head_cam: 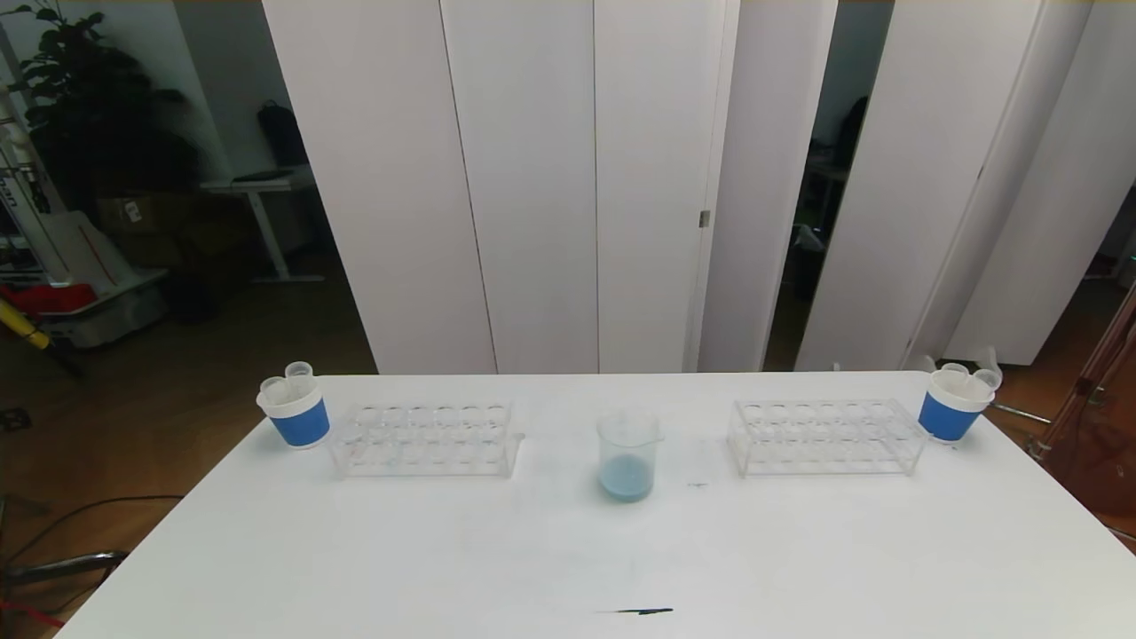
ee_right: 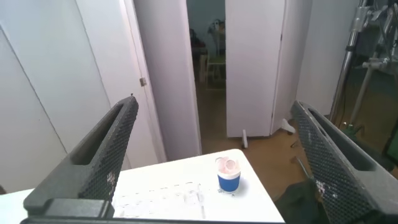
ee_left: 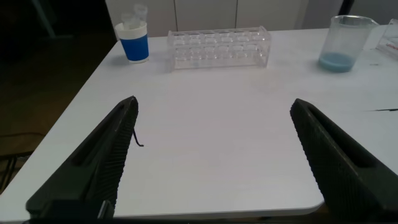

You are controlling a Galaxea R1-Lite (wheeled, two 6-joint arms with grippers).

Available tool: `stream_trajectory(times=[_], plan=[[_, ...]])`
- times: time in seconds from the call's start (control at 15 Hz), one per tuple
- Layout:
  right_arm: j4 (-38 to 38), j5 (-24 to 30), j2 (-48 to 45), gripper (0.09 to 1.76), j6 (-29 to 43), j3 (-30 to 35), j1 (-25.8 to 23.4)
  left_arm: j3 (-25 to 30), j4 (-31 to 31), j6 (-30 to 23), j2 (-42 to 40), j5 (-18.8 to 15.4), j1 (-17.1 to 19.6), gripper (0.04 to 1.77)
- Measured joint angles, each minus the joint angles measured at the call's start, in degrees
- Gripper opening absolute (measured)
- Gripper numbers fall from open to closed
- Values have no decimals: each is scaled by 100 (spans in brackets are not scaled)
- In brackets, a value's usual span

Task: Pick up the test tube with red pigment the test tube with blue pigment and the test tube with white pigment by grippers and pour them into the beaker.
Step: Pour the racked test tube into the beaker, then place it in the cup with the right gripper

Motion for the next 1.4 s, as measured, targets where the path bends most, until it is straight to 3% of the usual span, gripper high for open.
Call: stream_trajectory(times=[0.27,0.87,1.2,1.4], plan=[[1079,55,-1687,175,-129,868,417,0,2,2,0,0,0,175],[1261,77,-4090,175,-185,4470,870,0,2,2,0,0,2,175],[1184,240,-4962,175,-417,5286,884,0,2,2,0,2,-2,175],[413,366,-5143,175,-558,5587,881,0,2,2,0,2,2,175]])
